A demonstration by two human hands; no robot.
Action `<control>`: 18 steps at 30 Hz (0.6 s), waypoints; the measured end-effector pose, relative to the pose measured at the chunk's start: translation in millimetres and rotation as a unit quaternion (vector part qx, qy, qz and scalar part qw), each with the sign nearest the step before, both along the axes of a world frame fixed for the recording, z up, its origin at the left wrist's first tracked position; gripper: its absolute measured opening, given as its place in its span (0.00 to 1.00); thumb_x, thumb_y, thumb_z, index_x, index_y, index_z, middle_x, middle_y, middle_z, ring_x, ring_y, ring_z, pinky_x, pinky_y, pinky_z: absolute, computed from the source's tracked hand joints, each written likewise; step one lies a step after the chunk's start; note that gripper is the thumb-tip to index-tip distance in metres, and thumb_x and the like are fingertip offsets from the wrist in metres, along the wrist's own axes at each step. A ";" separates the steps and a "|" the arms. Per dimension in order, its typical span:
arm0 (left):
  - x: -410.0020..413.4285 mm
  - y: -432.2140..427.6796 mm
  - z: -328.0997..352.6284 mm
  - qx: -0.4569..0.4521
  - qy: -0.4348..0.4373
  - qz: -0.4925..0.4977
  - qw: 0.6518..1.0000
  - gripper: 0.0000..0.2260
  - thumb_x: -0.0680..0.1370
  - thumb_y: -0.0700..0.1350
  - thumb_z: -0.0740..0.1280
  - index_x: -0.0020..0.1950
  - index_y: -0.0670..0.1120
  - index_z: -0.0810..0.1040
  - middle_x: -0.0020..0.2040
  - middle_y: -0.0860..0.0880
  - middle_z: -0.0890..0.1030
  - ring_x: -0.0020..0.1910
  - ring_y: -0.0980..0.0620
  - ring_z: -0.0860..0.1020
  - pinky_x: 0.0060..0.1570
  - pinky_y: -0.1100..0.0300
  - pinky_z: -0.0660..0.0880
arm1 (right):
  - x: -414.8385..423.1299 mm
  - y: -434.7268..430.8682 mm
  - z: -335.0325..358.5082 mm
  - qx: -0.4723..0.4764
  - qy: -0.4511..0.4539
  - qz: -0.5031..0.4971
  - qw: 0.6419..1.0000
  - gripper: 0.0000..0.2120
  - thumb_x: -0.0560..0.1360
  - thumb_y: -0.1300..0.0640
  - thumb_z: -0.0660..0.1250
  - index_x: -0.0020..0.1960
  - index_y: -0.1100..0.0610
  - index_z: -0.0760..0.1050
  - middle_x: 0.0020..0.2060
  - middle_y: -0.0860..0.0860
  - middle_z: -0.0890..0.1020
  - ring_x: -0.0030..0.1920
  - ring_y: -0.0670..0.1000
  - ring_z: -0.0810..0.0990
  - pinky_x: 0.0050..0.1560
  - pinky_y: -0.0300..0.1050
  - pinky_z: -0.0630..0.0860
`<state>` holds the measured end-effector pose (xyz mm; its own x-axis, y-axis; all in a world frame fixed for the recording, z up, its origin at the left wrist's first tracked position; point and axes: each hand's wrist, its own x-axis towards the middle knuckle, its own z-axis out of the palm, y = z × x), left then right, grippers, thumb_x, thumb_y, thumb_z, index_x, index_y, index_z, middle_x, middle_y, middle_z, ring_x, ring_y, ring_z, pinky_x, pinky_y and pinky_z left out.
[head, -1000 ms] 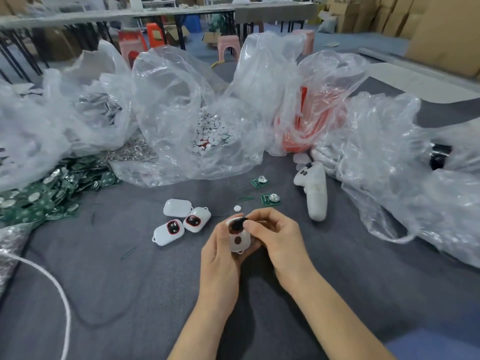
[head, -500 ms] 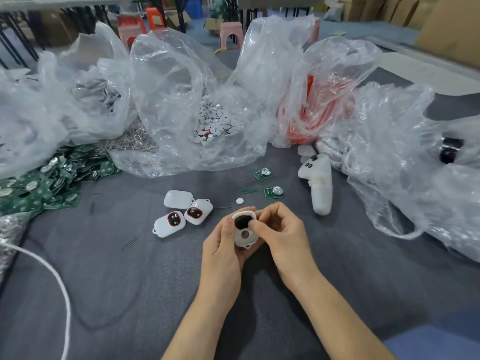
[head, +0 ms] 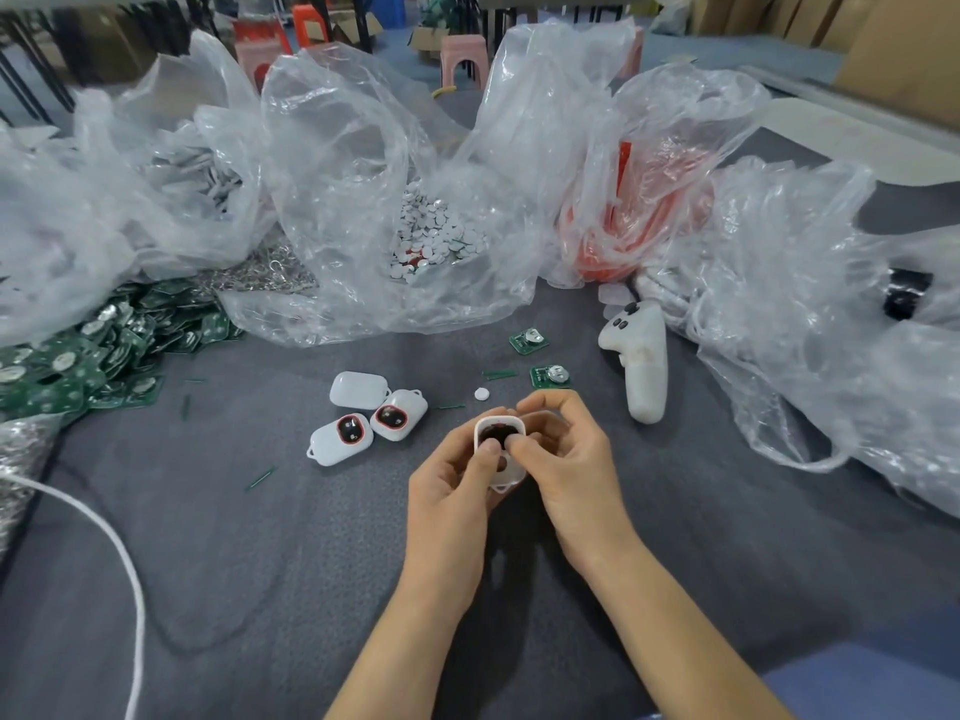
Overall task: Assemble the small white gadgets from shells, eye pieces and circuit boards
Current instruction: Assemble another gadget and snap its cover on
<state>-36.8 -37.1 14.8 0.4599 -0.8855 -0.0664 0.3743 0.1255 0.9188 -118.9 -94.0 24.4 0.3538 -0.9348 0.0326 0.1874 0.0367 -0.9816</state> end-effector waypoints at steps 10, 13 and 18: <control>-0.5 -0.5 -2.7 0.002 -0.020 0.010 1.000 0.13 0.80 0.37 0.60 0.51 0.48 0.84 0.52 0.40 0.83 0.56 0.40 0.80 0.53 0.53 0.77 | -2.0 0.2 2.4 -0.008 0.017 0.014 1.000 0.11 0.71 0.70 0.68 0.45 0.56 0.75 0.36 0.51 0.80 0.36 0.46 0.78 0.38 0.36 0.75; -1.9 -0.9 -1.7 0.008 -0.027 0.014 0.999 0.14 0.80 0.36 0.60 0.50 0.49 0.84 0.52 0.40 0.83 0.56 0.39 0.80 0.55 0.49 0.77 | -3.6 -0.4 3.7 -0.009 0.027 0.019 0.999 0.11 0.71 0.70 0.68 0.45 0.56 0.76 0.36 0.51 0.81 0.37 0.46 0.78 0.38 0.37 0.76; -2.8 -0.3 0.6 0.019 -0.058 0.030 0.998 0.16 0.80 0.35 0.60 0.47 0.50 0.85 0.49 0.41 0.84 0.52 0.40 0.81 0.53 0.47 0.77 | -4.8 -0.3 4.7 -0.025 0.048 0.019 0.998 0.11 0.70 0.71 0.69 0.42 0.56 0.75 0.32 0.47 0.79 0.35 0.45 0.76 0.36 0.36 0.74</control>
<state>-39.6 -37.4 15.4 0.5186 -0.8540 -0.0420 0.2571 0.1089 0.9602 -123.6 -94.3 29.2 0.3922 -0.9188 0.0437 0.0925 -0.0079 -0.9957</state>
